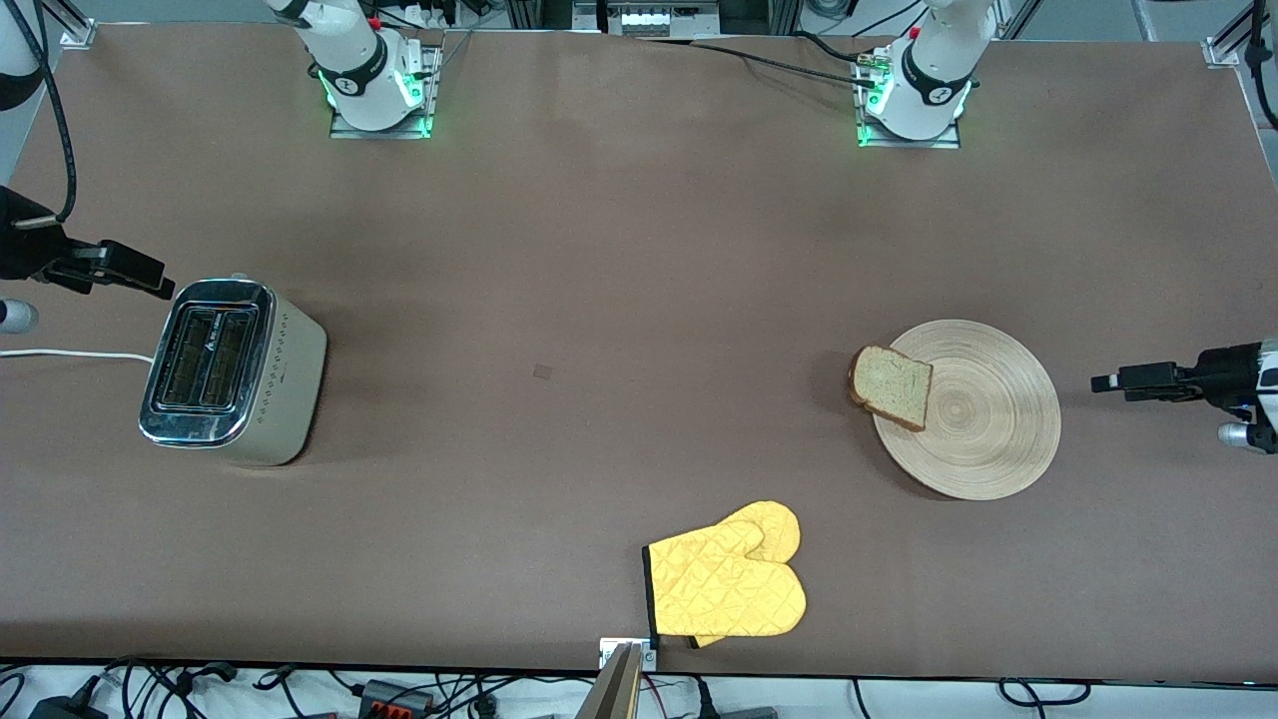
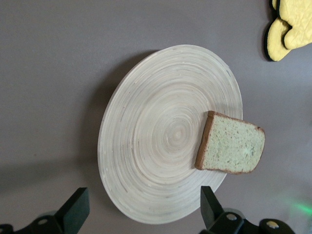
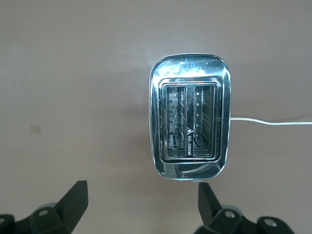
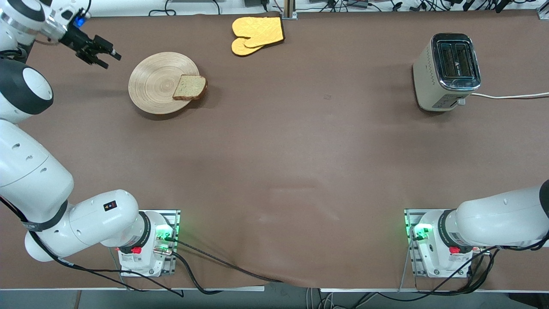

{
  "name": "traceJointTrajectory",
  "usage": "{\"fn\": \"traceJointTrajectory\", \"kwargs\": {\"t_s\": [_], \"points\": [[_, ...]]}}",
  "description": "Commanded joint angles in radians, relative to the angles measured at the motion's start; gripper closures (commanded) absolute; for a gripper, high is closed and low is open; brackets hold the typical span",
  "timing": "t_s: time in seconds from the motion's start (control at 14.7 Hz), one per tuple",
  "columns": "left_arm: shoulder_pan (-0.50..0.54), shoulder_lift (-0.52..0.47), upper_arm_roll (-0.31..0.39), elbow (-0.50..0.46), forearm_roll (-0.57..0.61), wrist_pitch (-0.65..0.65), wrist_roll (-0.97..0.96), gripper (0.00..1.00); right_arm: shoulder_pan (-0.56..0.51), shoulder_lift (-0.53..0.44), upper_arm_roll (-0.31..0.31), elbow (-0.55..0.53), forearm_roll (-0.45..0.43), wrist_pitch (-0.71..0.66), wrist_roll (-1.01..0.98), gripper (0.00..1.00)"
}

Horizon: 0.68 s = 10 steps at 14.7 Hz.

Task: Move plate and put bread in toaster
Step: 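Move the left gripper toward the wooden plate's rim, then grasp the wooden plate's rim with the left gripper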

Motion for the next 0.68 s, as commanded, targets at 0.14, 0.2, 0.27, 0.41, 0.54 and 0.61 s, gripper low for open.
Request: {"fn": "traceJointTrajectory", "kwargs": {"t_s": [0.14,0.2,0.27,0.41,0.54,0.61], "points": [[0.018,0.154,-0.009,0.049,-0.079,0.091,0.170,0.00,-0.005,-0.002,0.003,0.005,0.005,-0.011,-0.010,0.00],[0.018,0.163,-0.009,0.047,-0.108,0.100,0.215,0.00,-0.005,-0.002,0.003,0.005,0.005,-0.011,-0.010,0.00],[0.032,0.186,-0.009,0.047,-0.139,0.102,0.259,0.00,-0.005,-0.002,0.003,0.005,0.005,-0.011,-0.010,0.00],[0.055,0.218,-0.009,0.047,-0.231,0.100,0.327,0.00,-0.005,-0.002,0.003,0.005,0.005,-0.011,-0.010,0.00],[0.054,0.220,-0.009,0.046,-0.235,0.098,0.338,0.20,-0.005,-0.002,0.003,0.005,0.004,-0.011,-0.010,0.00],[0.055,0.221,-0.009,0.046,-0.231,0.092,0.364,0.36,-0.005,-0.002,0.003,0.005,0.004,-0.011,-0.010,0.00]]}}
